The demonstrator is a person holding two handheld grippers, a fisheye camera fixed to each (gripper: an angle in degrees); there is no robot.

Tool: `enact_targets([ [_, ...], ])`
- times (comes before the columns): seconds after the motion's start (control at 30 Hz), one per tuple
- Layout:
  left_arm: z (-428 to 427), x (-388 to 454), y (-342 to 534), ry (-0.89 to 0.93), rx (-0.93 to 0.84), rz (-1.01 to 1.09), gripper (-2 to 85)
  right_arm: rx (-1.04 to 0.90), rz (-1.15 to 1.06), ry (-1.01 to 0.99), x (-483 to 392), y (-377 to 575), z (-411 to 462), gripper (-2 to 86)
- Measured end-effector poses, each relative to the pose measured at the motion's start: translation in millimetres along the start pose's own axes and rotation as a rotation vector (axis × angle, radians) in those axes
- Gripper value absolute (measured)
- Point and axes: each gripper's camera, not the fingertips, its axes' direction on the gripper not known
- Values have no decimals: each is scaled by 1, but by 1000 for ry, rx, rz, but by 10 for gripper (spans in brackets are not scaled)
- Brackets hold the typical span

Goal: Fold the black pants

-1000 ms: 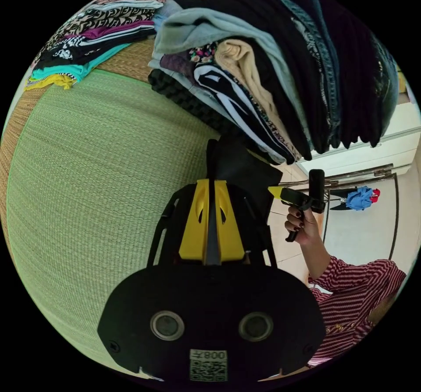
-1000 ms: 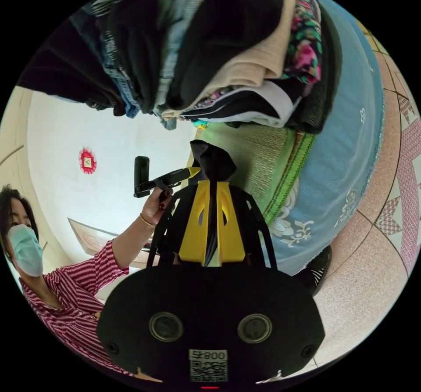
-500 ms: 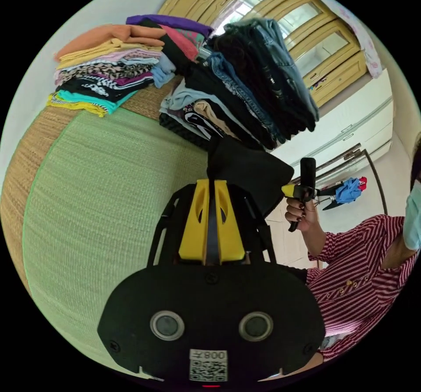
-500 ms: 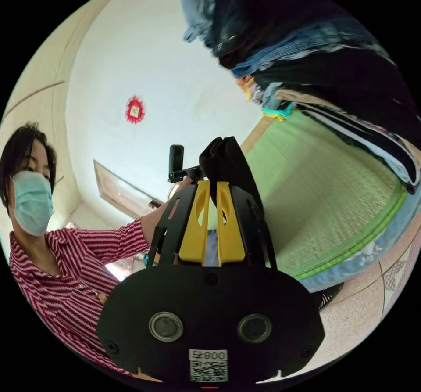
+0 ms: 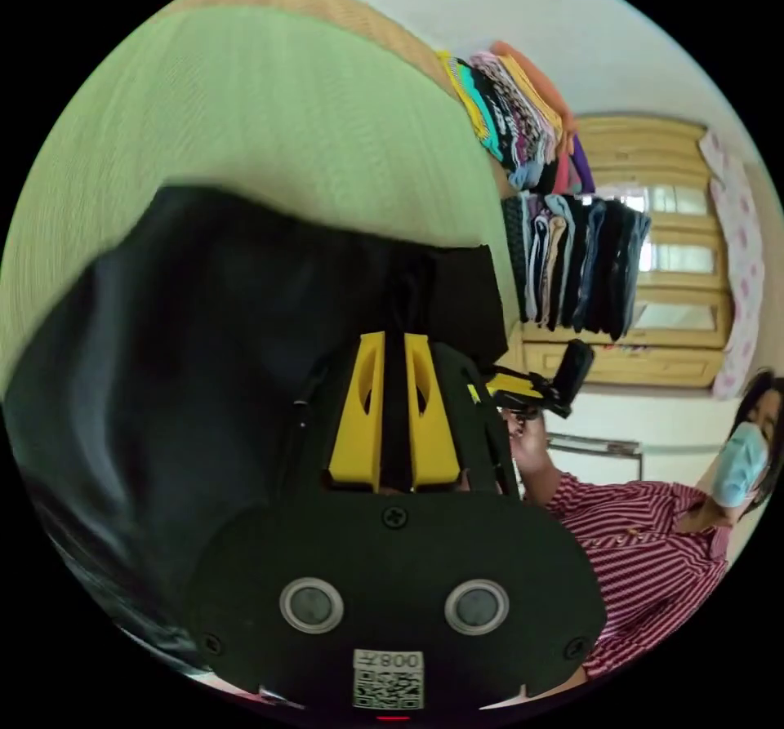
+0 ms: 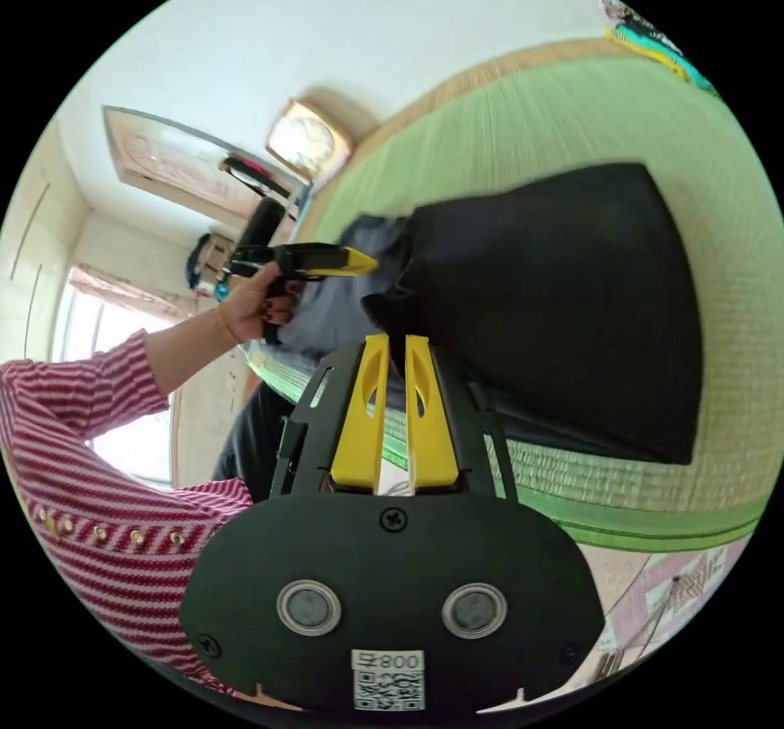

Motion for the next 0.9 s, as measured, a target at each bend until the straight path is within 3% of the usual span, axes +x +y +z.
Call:
enact_targets([
  [0.23,-8,8,23,159,-16,28,89,-47,-25,12,-25,-24,17,61],
  [0.53,-37,0,40,74,-18,-20,34,-70,-64,55,-64,-32,25,62],
  [0.9,-61,-14,59,77,-9,-39,21,-172,-236,387,-121,-49,91,64],
])
